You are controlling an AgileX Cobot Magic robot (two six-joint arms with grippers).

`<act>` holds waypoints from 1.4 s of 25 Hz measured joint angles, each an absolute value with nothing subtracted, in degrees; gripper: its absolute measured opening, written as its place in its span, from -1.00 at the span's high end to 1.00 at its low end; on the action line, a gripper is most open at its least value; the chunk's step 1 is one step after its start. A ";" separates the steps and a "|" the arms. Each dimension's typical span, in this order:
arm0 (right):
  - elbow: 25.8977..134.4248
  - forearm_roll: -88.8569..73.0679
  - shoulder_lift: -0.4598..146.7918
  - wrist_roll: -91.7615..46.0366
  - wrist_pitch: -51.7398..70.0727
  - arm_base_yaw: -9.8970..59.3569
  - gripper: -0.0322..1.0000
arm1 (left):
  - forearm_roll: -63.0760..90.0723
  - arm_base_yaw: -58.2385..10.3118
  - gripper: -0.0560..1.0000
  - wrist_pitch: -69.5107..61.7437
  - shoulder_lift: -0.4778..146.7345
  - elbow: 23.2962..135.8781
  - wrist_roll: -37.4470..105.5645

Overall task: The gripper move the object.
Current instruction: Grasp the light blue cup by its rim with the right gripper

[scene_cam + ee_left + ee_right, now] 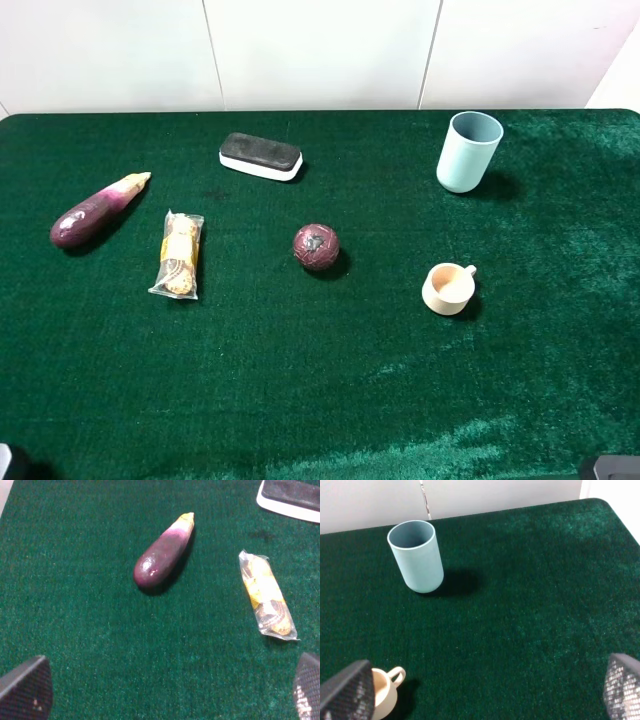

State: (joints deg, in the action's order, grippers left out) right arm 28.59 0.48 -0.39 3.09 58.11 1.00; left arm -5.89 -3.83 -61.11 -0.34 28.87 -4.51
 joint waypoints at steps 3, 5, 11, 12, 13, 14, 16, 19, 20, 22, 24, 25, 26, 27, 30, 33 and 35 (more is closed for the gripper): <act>28.59 0.48 -0.39 3.09 58.11 1.00 -0.41 | -5.89 -3.83 -0.96 -61.11 -0.34 28.87 -4.51; 28.59 0.48 -0.39 3.09 58.11 1.00 -0.41 | -5.89 -3.83 -0.96 -61.11 -0.34 28.87 -4.51; 28.59 0.48 -0.39 3.09 58.11 1.00 -0.41 | -5.89 -3.83 -0.96 -61.11 -0.34 28.87 -4.51; 28.59 0.48 -0.39 3.09 58.11 1.00 -0.41 | -5.89 -3.83 -0.96 -61.11 -0.34 28.87 -4.51; 28.59 0.48 -0.39 3.09 58.11 1.00 -0.41 | -5.89 -3.83 -0.96 -61.11 -0.34 28.87 -4.51; 28.59 0.48 -0.39 3.09 58.11 1.00 -0.41 | -5.89 -3.83 -0.96 -61.11 -0.34 28.87 -4.51; 28.59 0.48 -0.39 3.09 58.11 1.00 -0.41 | -5.89 -3.83 -0.96 -61.11 -0.34 28.87 -4.51; 28.59 0.48 -0.39 3.09 58.11 1.00 -0.41 | -5.89 -3.83 -0.96 -61.11 -0.34 28.87 -4.51; 28.59 0.48 -0.39 3.09 58.11 1.00 -0.41 | -5.89 -3.83 -0.96 -61.11 -0.34 28.87 -4.51; 28.59 0.48 -0.39 3.09 58.05 1.00 -0.41 | -5.89 -3.83 -0.96 -61.11 -0.34 28.87 -4.51; 28.59 0.48 -0.39 3.09 58.05 1.00 -0.41 | -5.89 -3.83 -0.96 -61.11 -0.34 28.87 -4.51; 28.59 0.48 -0.39 3.09 58.05 1.00 -0.41 | -5.89 -3.83 -0.96 -61.11 -0.34 28.87 -4.51; 28.59 0.48 -0.39 3.09 58.05 1.00 -0.41 | -5.89 -3.83 -0.96 -61.11 -0.34 28.87 -4.51; 28.59 0.48 -0.39 3.09 58.05 1.00 -0.41 | -5.89 -3.83 -0.96 -61.11 -0.34 28.87 -4.51; 28.55 0.48 0.38 3.09 58.05 1.00 -0.41 | -5.89 -3.83 -0.96 -61.11 -0.34 28.87 -4.51; 28.55 0.42 1.96 3.09 58.05 1.00 -0.41 | -5.89 -3.83 -0.96 -61.11 -0.34 28.87 -4.51; 28.55 0.00 3.33 3.09 58.05 1.00 -0.41 | -5.89 -3.83 -0.96 -61.11 -0.34 28.87 -4.51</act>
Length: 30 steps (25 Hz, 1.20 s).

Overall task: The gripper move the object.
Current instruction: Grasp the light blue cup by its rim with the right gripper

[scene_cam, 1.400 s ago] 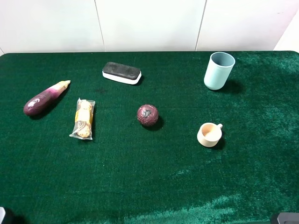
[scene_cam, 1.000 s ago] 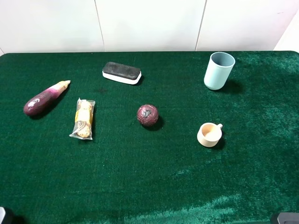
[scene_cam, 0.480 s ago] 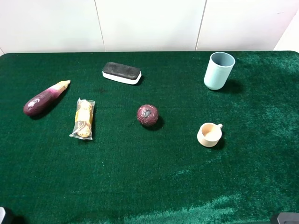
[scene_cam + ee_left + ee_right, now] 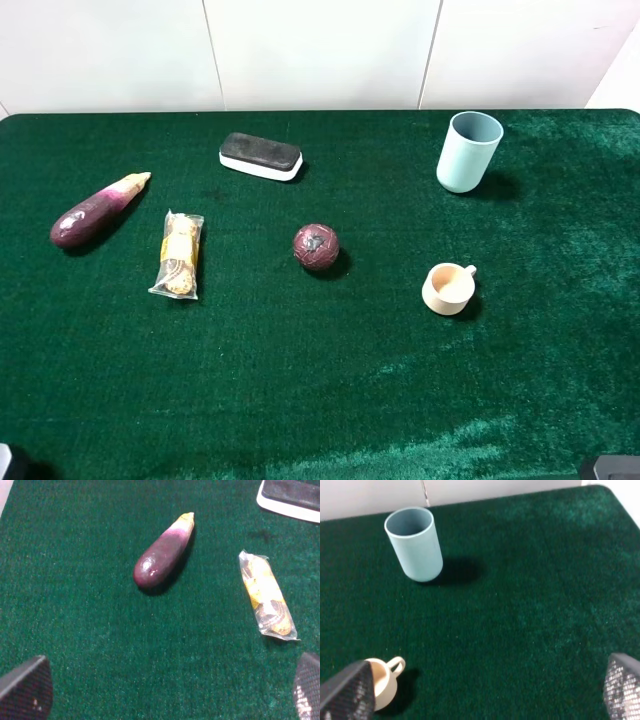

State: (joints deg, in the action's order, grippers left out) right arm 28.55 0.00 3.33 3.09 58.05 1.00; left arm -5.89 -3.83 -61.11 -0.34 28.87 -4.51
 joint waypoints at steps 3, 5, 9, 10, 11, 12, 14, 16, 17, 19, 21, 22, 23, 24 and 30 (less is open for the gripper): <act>28.55 -0.72 5.54 3.09 58.05 1.00 -0.41 | -5.89 -3.83 -0.96 -61.11 -0.34 28.87 -4.51; 28.69 -1.03 7.50 3.09 58.12 1.00 -0.41 | -5.89 -3.83 -0.96 -61.11 -0.34 28.87 -4.51; 30.63 -1.15 11.94 3.09 58.05 1.00 -0.41 | -5.89 -3.83 -0.96 -61.11 -0.34 28.87 -4.51; 31.28 -1.15 13.16 3.09 58.05 1.00 -0.41 | -5.89 -3.83 -0.96 -61.11 -0.34 28.87 -4.51; 31.83 -1.17 14.40 3.09 58.05 1.00 -0.41 | -5.89 -3.83 -0.96 -61.11 -0.34 28.87 -4.51; 32.49 -1.21 15.66 3.09 58.05 1.00 -0.41 | -5.89 -3.83 -0.96 -61.11 -0.34 28.87 -4.51; 33.60 -1.21 17.90 3.09 58.05 1.00 -0.41 | -5.89 -3.83 -0.96 -61.11 -0.34 28.87 -4.51; 34.81 -1.21 20.01 3.09 58.12 1.00 -0.41 | -5.89 -3.83 -0.96 -61.11 -0.34 28.87 -4.51; 35.47 -1.21 21.14 3.09 58.17 1.00 -0.41 | -5.89 -3.83 -0.96 -61.11 -0.34 28.87 -4.51; 36.87 -1.21 23.50 3.09 58.17 1.00 -0.41 | -5.89 -3.83 -0.96 -61.11 -0.34 28.87 -4.51; 38.50 -1.21 25.87 3.09 58.49 1.00 -0.41 | -5.89 -3.83 -0.96 -61.11 -0.34 28.87 -4.51; 39.20 -1.21 27.22 3.09 58.78 1.00 -0.41 | -5.89 -3.83 -0.96 -61.11 -0.34 28.87 -4.51; 40.09 -1.21 28.42 3.09 59.18 1.00 -0.41 | -5.89 -3.83 -0.96 -61.11 -0.34 28.87 -4.51; 41.01 -1.21 29.96 3.09 59.65 1.00 -0.41 | -5.89 -3.83 -0.96 -61.11 -0.34 28.87 -4.51; 47.20 -1.91 39.74 3.09 62.41 1.00 -0.41 | -5.89 -3.83 -0.96 -61.11 -0.34 28.87 -4.51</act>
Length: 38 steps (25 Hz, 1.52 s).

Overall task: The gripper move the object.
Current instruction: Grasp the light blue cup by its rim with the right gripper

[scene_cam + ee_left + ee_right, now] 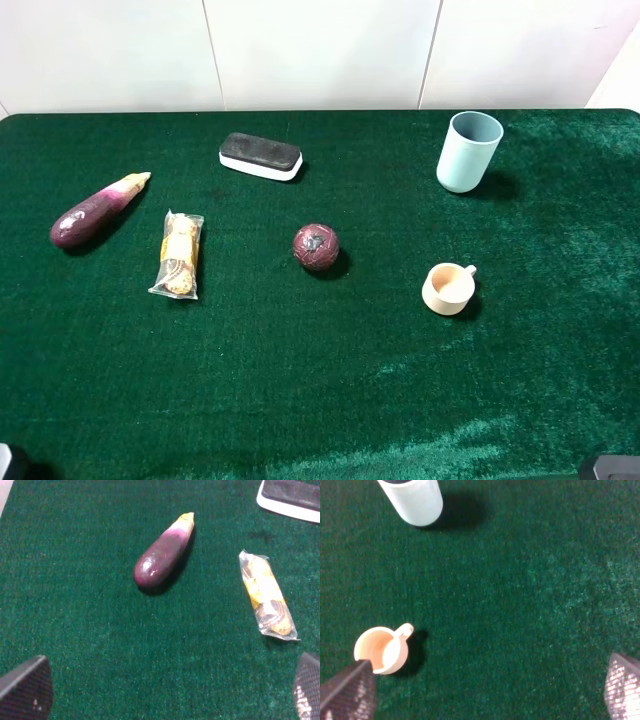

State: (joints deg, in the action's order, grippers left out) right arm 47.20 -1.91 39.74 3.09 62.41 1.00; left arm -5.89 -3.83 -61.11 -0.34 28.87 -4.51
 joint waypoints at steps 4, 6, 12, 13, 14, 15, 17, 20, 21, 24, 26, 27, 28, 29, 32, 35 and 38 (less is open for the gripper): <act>52.00 -2.80 46.28 3.09 63.81 1.00 -0.41 | -5.89 -3.83 -0.96 -61.11 -0.34 28.87 -4.51; 54.40 -3.00 49.67 3.26 64.50 1.00 -0.41 | -5.89 -3.83 -0.96 -61.11 -0.34 28.87 -4.51; 62.35 -3.24 59.85 3.30 66.45 1.00 -0.41 | -5.89 -3.83 -0.96 -61.11 -0.34 28.87 -4.51; 63.48 -3.21 61.70 3.30 66.87 1.00 -0.41 | -5.89 -3.83 -0.96 -61.11 -0.34 28.87 -4.51; 64.80 -3.21 63.51 3.30 67.16 1.00 -0.41 | -5.89 -3.83 -0.96 -61.11 -0.34 28.87 -4.51; 66.12 -3.21 65.01 3.30 67.64 1.00 -0.41 | -5.89 -3.83 -0.96 -61.11 -0.34 28.87 -4.51; 68.37 -3.21 68.33 3.30 67.94 1.00 -0.41 | -5.89 -3.83 -0.96 -61.11 -0.34 28.87 -4.51; 71.70 -3.28 72.67 3.30 67.94 1.00 -0.41 | -5.89 -3.83 -0.96 -61.11 -0.34 28.87 -4.51; 72.86 -3.33 74.17 3.30 67.94 1.00 -0.41 | -5.89 -3.83 -0.96 -61.11 -0.34 28.87 -4.51; 75.87 -3.35 78.15 3.08 67.94 1.00 -0.41 | -5.89 -3.83 -0.96 -61.11 -0.34 28.87 -4.51; 77.85 -3.35 80.66 3.02 67.94 1.00 -0.41 | -5.89 -3.83 -0.96 -61.11 -0.34 28.87 -4.51; 78.61 -3.35 81.99 2.88 67.94 1.00 -0.41 | -5.89 -3.83 -0.96 -61.11 -0.34 28.87 -4.51; 79.49 -3.35 83.29 2.81 67.89 1.00 -0.41 | -5.89 -3.83 -0.96 -61.11 -0.34 28.87 -4.51; 80.31 -3.35 84.35 2.82 67.88 1.00 -0.41 | -5.89 -3.83 -0.96 -61.11 -0.34 28.87 -4.51; 82.51 -3.41 87.95 2.69 67.65 1.00 -0.41 | -5.89 -3.83 -0.96 -61.11 -0.34 28.87 -4.51; 84.23 -3.91 91.06 2.22 67.60 1.00 -0.41 | -5.89 -3.83 -0.96 -61.11 -0.34 28.87 -4.51; 85.85 -4.26 93.80 2.05 67.46 1.00 -0.41 | -5.89 -3.83 -0.96 -61.11 -0.34 28.87 -4.51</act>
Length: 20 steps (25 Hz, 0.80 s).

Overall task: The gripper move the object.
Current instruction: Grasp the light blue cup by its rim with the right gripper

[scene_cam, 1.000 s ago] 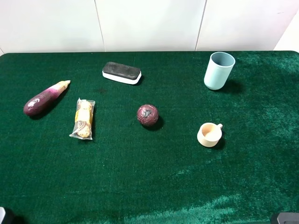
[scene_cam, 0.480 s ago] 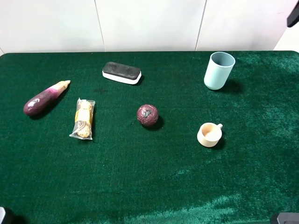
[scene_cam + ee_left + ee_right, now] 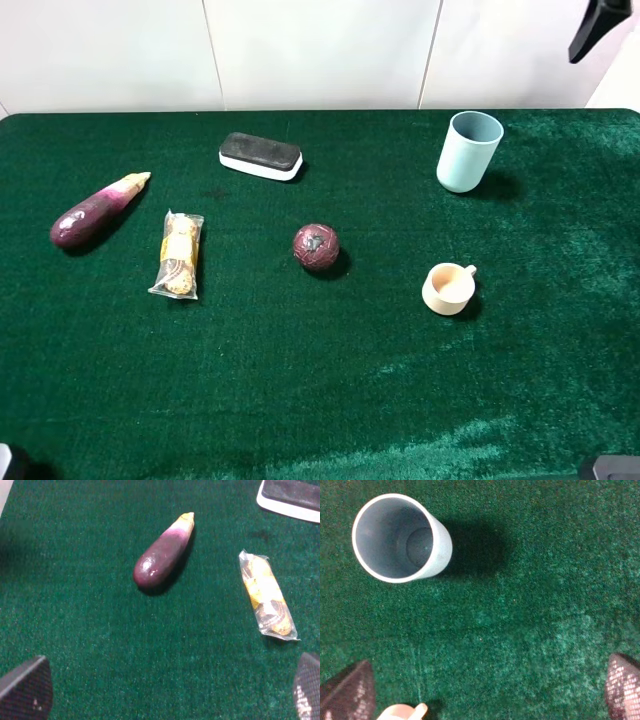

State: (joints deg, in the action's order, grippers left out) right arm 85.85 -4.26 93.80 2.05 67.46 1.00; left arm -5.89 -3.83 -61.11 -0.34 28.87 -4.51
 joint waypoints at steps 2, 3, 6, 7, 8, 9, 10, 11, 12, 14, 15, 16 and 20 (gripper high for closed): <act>87.15 -4.26 95.44 1.99 67.42 1.00 -0.41 | -5.89 -3.83 -0.96 -61.11 -0.34 28.87 -4.51; 87.83 -4.38 96.32 1.94 67.34 1.00 -0.41 | -5.89 -3.83 -0.96 -61.11 -0.34 28.87 -4.51; 89.43 -4.48 98.52 1.82 66.57 1.00 -0.41 | -5.89 -3.83 -0.96 -61.11 -0.34 28.87 -4.51; 89.75 -4.48 99.20 1.82 66.16 1.00 -0.41 | -5.89 -3.83 -0.96 -61.11 -0.34 28.87 -4.51; 90.08 -4.62 99.88 1.77 65.93 1.00 -0.41 | -5.89 -3.83 -0.96 -61.11 -0.34 28.87 -4.51; 90.47 -4.88 100.54 1.57 65.93 1.00 -0.41 | -5.89 -3.83 -0.96 -61.11 -0.34 28.87 -4.51; 90.91 -5.14 101.31 1.26 65.88 1.00 -0.41 | -5.89 -3.83 -0.96 -61.11 -0.34 28.87 -4.51; 91.25 -5.58 102.12 1.00 65.76 1.00 -0.41 | -5.89 -3.83 -0.96 -61.11 -0.34 28.87 -4.51; 91.65 -5.91 102.83 0.85 65.76 1.00 -0.41 | -5.89 -3.83 -0.96 -61.11 -0.34 28.87 -4.51; 92.24 -6.58 104.53 0.69 65.28 1.00 -0.41 | -5.89 -3.83 -0.96 -61.11 -0.34 28.87 -4.51; 92.42 -6.79 105.32 0.61 65.19 1.00 -0.41 | -5.89 -3.83 -0.96 -61.11 -0.34 28.87 -4.51; 92.70 -6.92 105.97 0.53 64.94 1.00 -0.41 | -5.89 -3.83 -0.96 -61.11 -0.34 28.87 -4.51; 93.04 -7.24 108.47 0.44 63.82 1.00 -0.41 | -5.89 -3.83 -0.96 -61.11 -0.34 28.87 -4.51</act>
State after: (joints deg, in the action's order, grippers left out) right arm 93.04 -7.24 108.47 0.44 63.82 1.00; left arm -5.89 -3.83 -61.11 -0.34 28.87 -4.51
